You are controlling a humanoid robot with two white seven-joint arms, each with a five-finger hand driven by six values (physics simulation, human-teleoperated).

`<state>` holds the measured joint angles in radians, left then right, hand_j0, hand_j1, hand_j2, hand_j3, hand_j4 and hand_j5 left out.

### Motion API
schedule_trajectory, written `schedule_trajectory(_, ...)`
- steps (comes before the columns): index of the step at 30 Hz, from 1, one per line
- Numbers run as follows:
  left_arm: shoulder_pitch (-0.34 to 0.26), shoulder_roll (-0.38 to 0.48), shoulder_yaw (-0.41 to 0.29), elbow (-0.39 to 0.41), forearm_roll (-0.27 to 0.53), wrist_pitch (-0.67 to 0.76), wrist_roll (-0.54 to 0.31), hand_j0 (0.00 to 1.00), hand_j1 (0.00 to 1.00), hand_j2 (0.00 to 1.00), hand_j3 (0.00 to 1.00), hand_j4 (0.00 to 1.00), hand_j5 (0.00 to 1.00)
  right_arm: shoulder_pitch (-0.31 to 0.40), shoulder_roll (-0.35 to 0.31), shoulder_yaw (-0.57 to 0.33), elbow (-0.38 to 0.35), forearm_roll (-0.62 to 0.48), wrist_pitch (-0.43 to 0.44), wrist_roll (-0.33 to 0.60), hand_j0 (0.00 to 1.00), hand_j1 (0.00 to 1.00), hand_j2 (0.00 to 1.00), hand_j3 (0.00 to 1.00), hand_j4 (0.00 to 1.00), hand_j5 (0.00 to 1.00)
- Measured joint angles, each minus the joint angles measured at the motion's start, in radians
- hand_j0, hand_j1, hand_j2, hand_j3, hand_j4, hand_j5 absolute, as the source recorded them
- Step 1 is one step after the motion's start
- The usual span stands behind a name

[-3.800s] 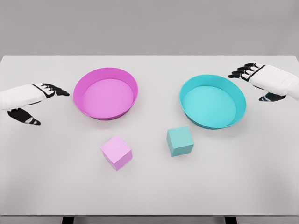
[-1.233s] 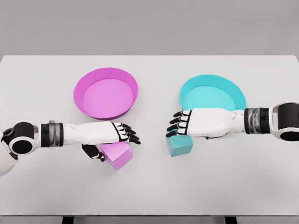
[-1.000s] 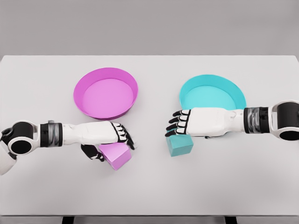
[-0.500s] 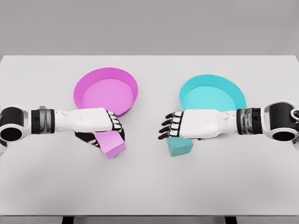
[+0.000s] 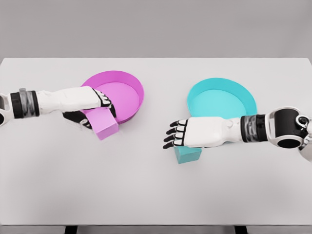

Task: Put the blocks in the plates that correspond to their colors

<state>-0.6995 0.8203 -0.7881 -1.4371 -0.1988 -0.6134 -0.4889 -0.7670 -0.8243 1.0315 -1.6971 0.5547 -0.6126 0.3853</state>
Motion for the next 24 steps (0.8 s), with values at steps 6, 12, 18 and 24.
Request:
schedule_trajectory(6,-0.057,-0.066,0.014,0.157,-0.001,0.000,0.001,0.53,0.53,0.53,0.53,0.53,0.53,0.006,0.015,0.000,0.001,0.020,0.000,0.024,0.95,0.95,0.95,0.95,0.95,0.95)
schedule_trajectory(12,-0.084,-0.119,0.063,0.277,-0.005,0.000,0.001,0.57,0.57,0.57,0.57,0.57,0.57,0.009,0.029,0.002,0.001,0.023,0.000,0.055,0.93,0.93,0.93,0.93,0.93,0.93)
schedule_trajectory(18,-0.087,-0.153,0.087,0.302,0.001,0.000,0.004,1.00,1.00,1.00,1.00,1.00,1.00,0.009,0.031,0.001,0.000,0.015,0.004,0.074,0.76,0.76,0.76,0.76,0.76,0.76)
schedule_trajectory(24,-0.094,-0.152,0.102,0.306,0.003,0.000,0.005,1.00,1.00,1.00,1.00,1.00,1.00,0.009,0.033,-0.003,-0.001,0.007,0.009,0.089,0.65,0.65,0.65,0.65,0.65,0.65)
